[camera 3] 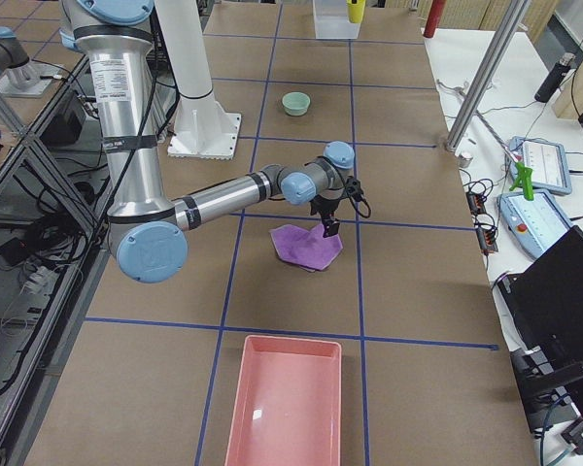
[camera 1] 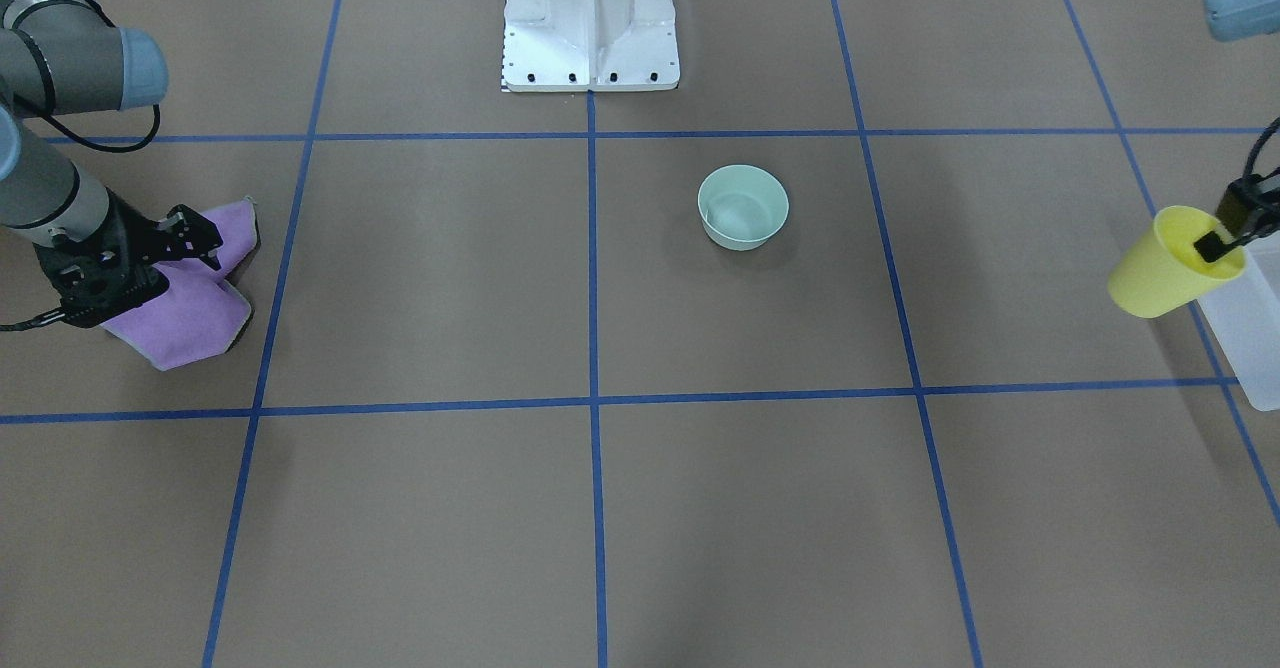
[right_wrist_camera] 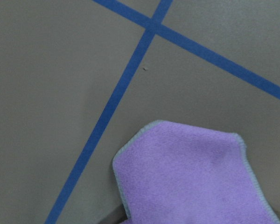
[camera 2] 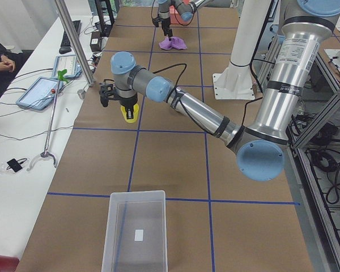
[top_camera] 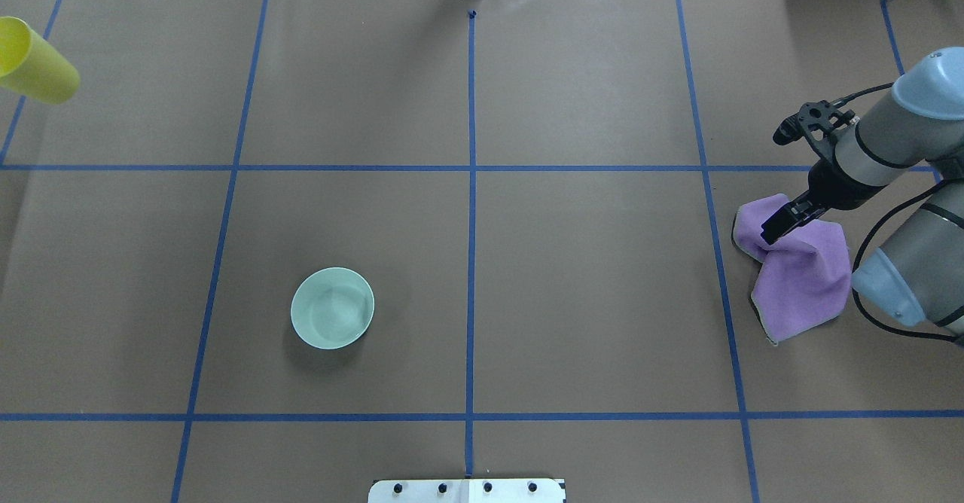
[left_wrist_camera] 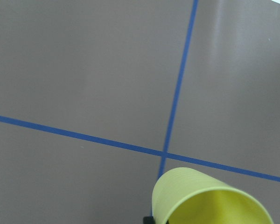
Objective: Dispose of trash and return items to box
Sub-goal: 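Drop the yellow cup into the clear bin while the right gripper pinches the lavender cloth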
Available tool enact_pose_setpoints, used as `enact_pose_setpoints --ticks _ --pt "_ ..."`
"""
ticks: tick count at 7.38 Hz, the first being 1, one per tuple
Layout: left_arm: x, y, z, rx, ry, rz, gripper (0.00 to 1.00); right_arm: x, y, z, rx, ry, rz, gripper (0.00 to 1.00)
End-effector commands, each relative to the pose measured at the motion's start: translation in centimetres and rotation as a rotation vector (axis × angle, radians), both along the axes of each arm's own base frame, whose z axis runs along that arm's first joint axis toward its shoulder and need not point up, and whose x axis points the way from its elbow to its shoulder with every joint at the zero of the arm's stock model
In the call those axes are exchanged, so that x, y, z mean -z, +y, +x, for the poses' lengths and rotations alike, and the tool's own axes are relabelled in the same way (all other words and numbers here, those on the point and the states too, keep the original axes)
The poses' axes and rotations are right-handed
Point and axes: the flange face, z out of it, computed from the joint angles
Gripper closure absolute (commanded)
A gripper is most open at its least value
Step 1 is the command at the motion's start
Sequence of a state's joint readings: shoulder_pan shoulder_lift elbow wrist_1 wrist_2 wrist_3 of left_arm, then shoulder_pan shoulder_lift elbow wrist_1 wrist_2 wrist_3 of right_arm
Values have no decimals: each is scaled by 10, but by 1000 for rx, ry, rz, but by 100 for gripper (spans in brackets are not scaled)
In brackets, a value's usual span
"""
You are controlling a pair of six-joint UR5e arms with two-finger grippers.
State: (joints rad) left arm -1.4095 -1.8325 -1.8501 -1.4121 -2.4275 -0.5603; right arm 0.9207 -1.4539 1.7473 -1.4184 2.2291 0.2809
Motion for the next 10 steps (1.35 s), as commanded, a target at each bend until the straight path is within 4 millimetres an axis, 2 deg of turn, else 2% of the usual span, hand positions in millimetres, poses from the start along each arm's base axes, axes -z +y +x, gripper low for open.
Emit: enact_pose_setpoints --ticks 1,2,3,4,5,7,8,9,10 --pt "-37 -3 -75 -47 -54 26 100 -23 3 -7 15 26 -32 0" --pt "-57 -9 -84 -72 -68 34 100 -27 4 -4 11 33 -37 0" --pt "-83 -15 -97 -107 -75 48 100 -30 5 -3 3 46 -38 17" --pt "-105 -18 -113 -128 -79 59 100 -38 8 2 -3 60 -54 73" --pt "-127 -23 -117 -149 -82 84 100 -38 8 5 -13 72 -38 100" --pt "-208 -35 -136 -125 -103 116 100 -25 14 15 -30 73 -7 100" --pt "-230 -36 -142 -117 -124 119 100 -17 22 30 -44 62 -2 100" --pt "-237 -34 -146 -115 -148 111 100 2 24 45 -69 74 -25 100" --pt "-247 -32 -145 -138 -151 114 100 35 31 53 -86 94 -61 100"
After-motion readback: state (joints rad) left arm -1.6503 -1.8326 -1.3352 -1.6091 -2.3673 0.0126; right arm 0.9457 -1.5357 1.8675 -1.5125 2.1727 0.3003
